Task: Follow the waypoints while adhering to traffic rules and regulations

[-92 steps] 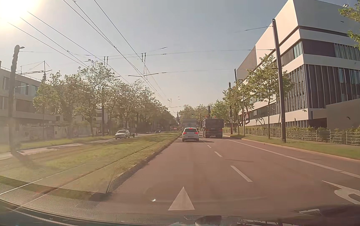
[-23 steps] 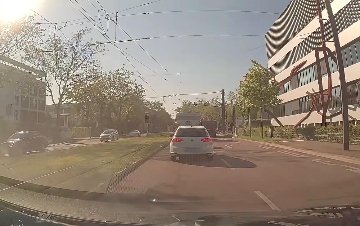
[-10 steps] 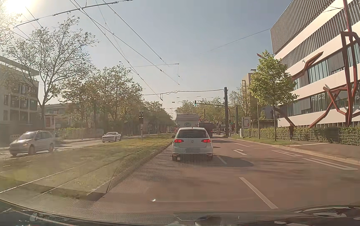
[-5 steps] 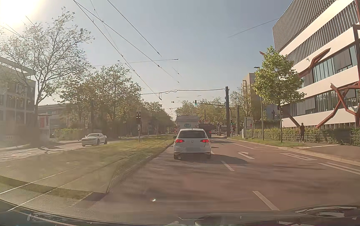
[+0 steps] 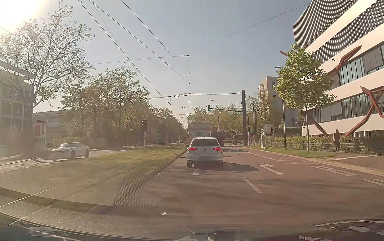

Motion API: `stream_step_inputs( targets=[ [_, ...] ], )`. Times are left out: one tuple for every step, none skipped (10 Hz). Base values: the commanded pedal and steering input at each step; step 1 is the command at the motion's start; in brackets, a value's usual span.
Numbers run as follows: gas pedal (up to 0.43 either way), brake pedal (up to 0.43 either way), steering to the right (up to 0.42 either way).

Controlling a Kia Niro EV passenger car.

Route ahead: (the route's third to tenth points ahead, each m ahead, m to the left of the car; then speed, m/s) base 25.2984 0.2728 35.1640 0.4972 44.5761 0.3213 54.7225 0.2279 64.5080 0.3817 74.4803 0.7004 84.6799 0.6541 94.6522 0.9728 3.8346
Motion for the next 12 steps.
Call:
stream_step_inputs(
  targets=[
    [0.189, 0.000, -0.001],
    [0.189, 0.000, -0.001],
    [0.197, 0.000, -0.001],
    [0.209, 0.000, 0.000],
    [0.209, 0.000, 0.000],
    [0.209, 0.000, 0.000],
    [0.220, 0.000, 0.000],
    [0.220, 0.000, 0.000],
    [0.220, 0.000, 0.000],
    [0.220, 0.000, 0.000],
    [0.220, 0.000, 0.000],
    [0.220, 0.000, 0.000]
  ],
)
